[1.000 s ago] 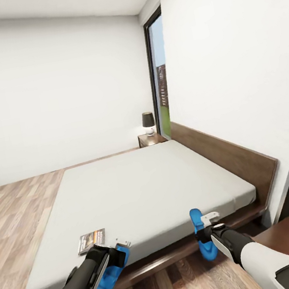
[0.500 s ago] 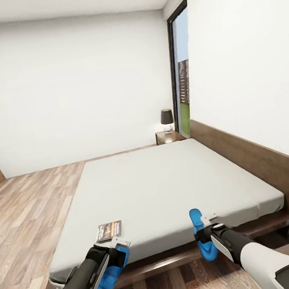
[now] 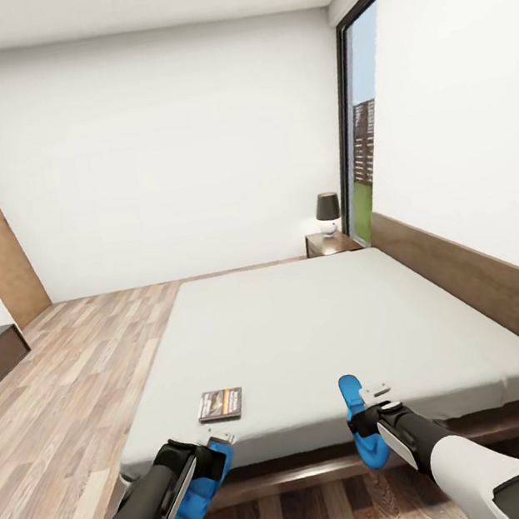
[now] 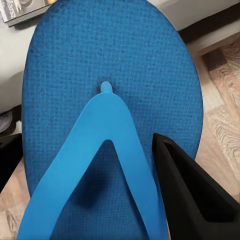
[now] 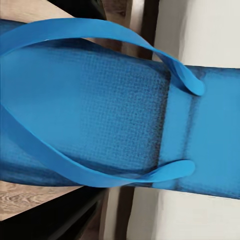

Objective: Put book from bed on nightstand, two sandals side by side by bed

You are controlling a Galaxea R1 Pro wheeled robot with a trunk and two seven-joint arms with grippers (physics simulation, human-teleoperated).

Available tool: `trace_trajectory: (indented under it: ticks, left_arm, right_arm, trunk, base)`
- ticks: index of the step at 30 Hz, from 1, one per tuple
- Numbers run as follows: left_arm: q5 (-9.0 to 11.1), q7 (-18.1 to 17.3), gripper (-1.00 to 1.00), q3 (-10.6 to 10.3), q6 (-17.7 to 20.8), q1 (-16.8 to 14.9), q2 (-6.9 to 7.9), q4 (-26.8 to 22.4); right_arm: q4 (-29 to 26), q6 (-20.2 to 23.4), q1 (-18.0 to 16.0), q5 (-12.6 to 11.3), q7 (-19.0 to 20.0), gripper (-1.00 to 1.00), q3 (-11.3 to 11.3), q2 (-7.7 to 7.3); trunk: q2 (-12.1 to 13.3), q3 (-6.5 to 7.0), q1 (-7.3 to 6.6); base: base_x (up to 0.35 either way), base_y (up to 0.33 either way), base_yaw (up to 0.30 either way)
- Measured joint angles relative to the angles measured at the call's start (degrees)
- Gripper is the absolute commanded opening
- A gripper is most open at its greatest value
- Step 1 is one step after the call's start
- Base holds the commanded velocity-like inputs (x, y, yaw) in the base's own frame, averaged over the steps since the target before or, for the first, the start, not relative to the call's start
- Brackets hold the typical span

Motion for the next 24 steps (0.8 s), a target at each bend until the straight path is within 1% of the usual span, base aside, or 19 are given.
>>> trace_trajectory:
  ticks: [5,13,24]
  left_arm:
    - [0.02,0.01,-1.0,0.04,0.0,0.0,0.0,-0.02]
    - [0.02,0.0,-1.0,0.07,0.0,0.0,0.0,0.02]
    - [-0.02,0.05,-1.0,0.29,0.02,0.0,0.01,0.13]
  right_arm:
    - [0.0,0.03,0.02,0.0,0.0,-1.0,0.0,0.01]
    - [0.0,0.02,0.0,0.0,0.0,-1.0,0.0,0.01]
    - [0.0,0.04,0.03,0.0,0.02,-1.0,0.0,0.01]
  trunk:
    - [0.0,0.0,-0.01]
    - [0.0,0.0,0.0]
    - [0.0,0.0,0.0]
  base:
    - [0.075,0.088,0.015]
    - [0.013,0.053,0.002]
    - [0.001,0.011,0.0]
